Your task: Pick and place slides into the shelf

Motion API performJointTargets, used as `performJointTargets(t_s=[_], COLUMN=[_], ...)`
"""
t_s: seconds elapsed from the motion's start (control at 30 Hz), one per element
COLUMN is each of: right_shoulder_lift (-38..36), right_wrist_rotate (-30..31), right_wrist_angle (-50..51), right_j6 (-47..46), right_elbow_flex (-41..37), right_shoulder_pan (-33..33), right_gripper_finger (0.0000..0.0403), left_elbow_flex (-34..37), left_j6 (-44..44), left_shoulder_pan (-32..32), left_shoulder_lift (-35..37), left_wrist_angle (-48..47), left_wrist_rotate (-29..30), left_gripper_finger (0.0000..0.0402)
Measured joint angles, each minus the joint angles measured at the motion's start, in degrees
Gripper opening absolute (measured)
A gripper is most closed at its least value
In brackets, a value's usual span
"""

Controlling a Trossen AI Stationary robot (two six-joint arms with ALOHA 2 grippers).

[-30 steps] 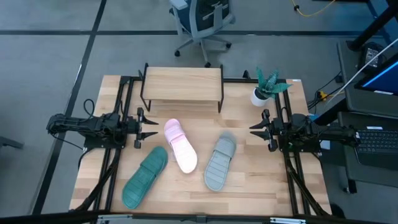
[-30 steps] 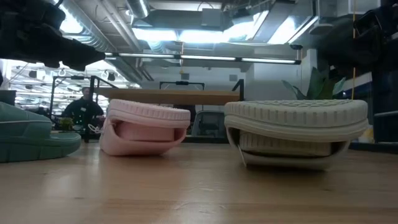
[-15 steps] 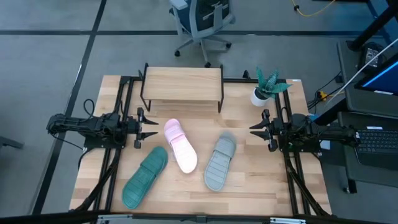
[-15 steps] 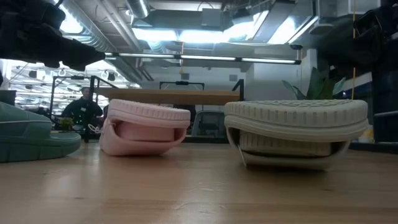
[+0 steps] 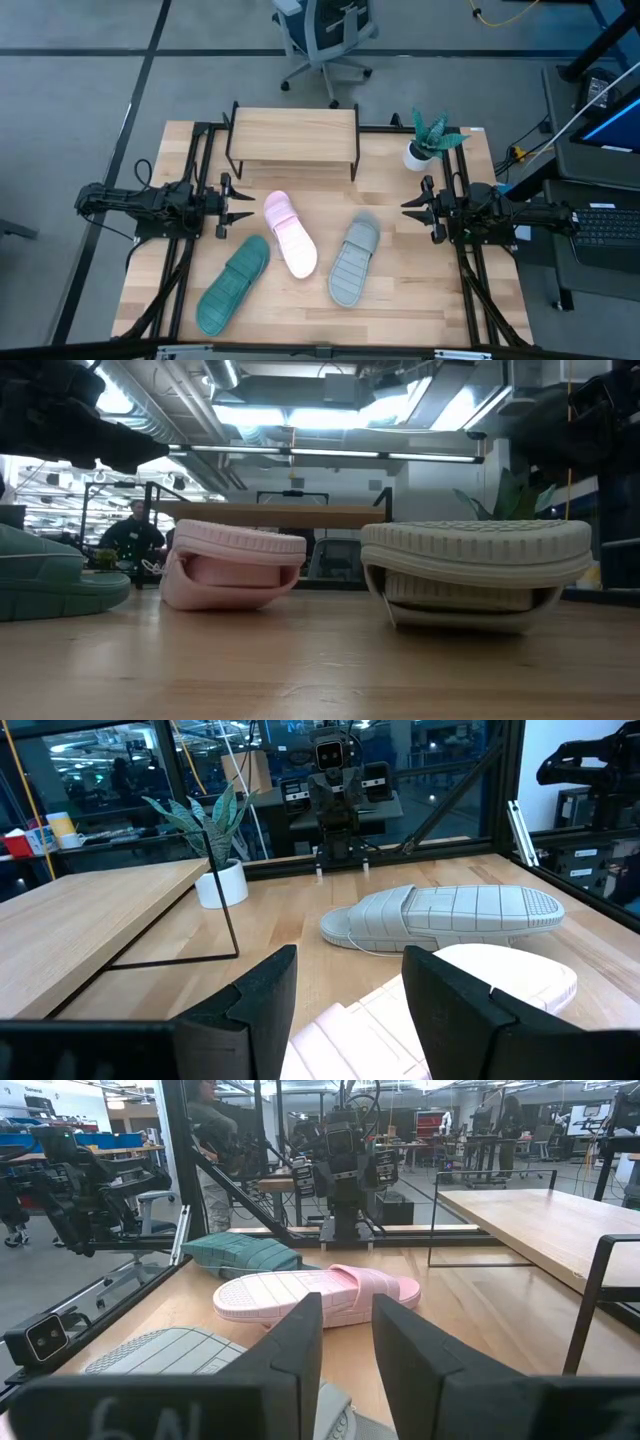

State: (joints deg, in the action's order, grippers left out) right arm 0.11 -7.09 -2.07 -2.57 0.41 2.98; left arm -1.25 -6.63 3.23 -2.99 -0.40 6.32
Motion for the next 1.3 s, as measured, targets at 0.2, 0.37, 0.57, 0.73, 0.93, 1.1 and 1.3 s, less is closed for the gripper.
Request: performJointTargets(t_s=[0.2,0.37,0.57,0.73,0.93,1.1,1.3], right_shoulder_lift=[0.01,0.0,0.01,0.01,0.01,0.01,0.01], right_wrist_rotate=[0.02,0.02,0.01,0.0,0.02,0.02,-0.09], right_wrist_angle=[0.0,0.0,0.01,0.01,0.01,-0.01,-0.31], right_j6=[0.0,0.0,0.0,0.0,0.0,-2.38,-6.15], right_elbow_flex=[0.0,0.0,0.0,0.02,0.02,0.0,0.01], right_shoulder_pan=[0.0,0.01,0.01,0.01,0.02,0.01,0.0], right_gripper_finger=[0.0092,0.0092,0.0092,0.0092,0.0092,0.0092,0.0092], left_elbow_flex=[0.0,0.02,0.01,0.01,0.0,0.01,0.0], left_j6=[0.0,0.0,0.0,0.0,0.0,0.0,0.0], left_shoulder_pan=[0.0,0.0,0.0,0.02,0.0,0.01,0.0], left_shoulder_lift=[-0.01,0.0,-0.02,-0.02,-0.02,0.0,0.0], left_wrist_angle=[0.0,0.0,0.0,0.0,0.0,0.0,0.0], left_wrist_rotate=[-0.01,-0.02,0.01,0.0,0.01,0.0,0.0], left_gripper_finger=[0.0176,0.0176,0.0176,0.0176,0.0176,0.0176,0.0176])
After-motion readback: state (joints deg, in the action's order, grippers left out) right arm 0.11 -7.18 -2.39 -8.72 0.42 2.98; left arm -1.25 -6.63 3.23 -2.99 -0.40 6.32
